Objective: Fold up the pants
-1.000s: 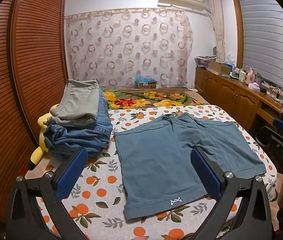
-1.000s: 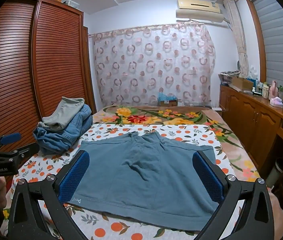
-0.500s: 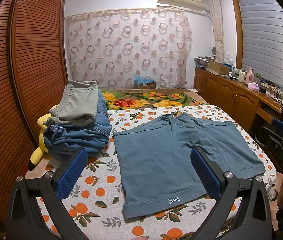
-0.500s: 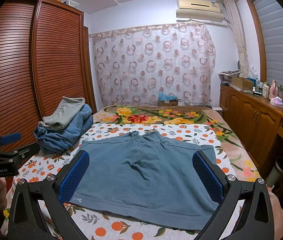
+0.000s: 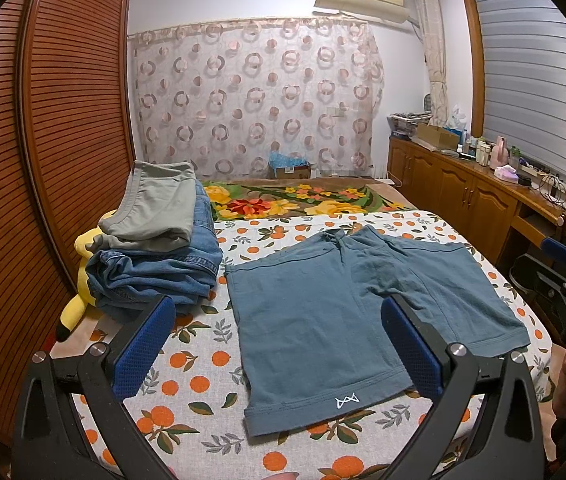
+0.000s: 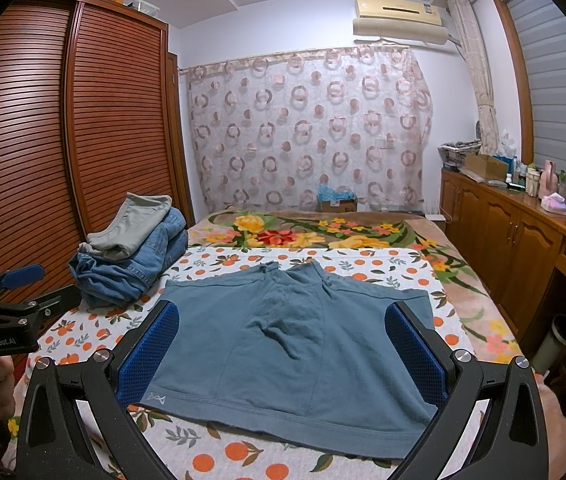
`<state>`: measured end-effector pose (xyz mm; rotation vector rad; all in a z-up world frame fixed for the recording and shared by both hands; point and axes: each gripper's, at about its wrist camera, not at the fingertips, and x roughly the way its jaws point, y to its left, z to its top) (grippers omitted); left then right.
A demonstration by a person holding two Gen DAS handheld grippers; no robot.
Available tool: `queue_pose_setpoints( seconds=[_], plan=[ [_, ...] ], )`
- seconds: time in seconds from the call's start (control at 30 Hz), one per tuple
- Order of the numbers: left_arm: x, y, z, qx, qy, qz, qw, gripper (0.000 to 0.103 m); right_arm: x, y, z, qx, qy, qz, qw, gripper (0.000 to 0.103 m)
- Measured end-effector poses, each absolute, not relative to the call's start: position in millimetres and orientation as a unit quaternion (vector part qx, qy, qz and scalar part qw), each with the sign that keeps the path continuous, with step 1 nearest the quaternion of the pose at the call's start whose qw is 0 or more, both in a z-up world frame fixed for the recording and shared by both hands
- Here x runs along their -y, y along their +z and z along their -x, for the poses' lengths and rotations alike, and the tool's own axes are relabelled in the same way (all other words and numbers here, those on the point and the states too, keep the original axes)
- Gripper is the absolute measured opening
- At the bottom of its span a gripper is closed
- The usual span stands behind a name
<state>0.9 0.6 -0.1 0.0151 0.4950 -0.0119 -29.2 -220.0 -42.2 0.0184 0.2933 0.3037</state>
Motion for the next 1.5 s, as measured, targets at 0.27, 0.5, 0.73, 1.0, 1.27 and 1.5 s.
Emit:
queue_pose_setpoints(
  seconds=[0.27,0.5,0.73,1.0,1.27,1.5],
  plan=[
    [-0.4,-0.1,0.0,-0.244,-0.006,-0.007,0.970,0.103,219.1,-42.6,29.1,-0.146,0.151,-0.010,0.978,0.103],
    [-0.4,-0.1,-0.1,-0.244,-0.006,-0.008,0.970,0.103,219.4,-42.7,29.3,-0.146,0.151,-0.009,0.978,0.103],
    [-0.3,-0.1,-0.1,-0.243,-0.006,-0.007,0.970,0.103,219.5,-42.5,29.2,-0.145,0.151,-0.009,0.978,0.103],
    [-0.5,0.0,-0.2,-0.243,-0.006,-0.007,0.970,0.103,215.6,-43.7,28.7,-0.145,0.152,-0.008,0.978,0.103],
    [-0.4,-0.1,0.0,-0.242,-0.006,-0.007,0.970,0.103,215.3,-43.8,28.5,-0.145,0.152,-0.009,0.978,0.103],
    [-0.4,-0.1,0.0,-0.242,-0.006,-0.007,0.970,0.103,215.9,-43.7,28.6,-0.145,0.152,-0.009,0.978,0.103]
  ],
)
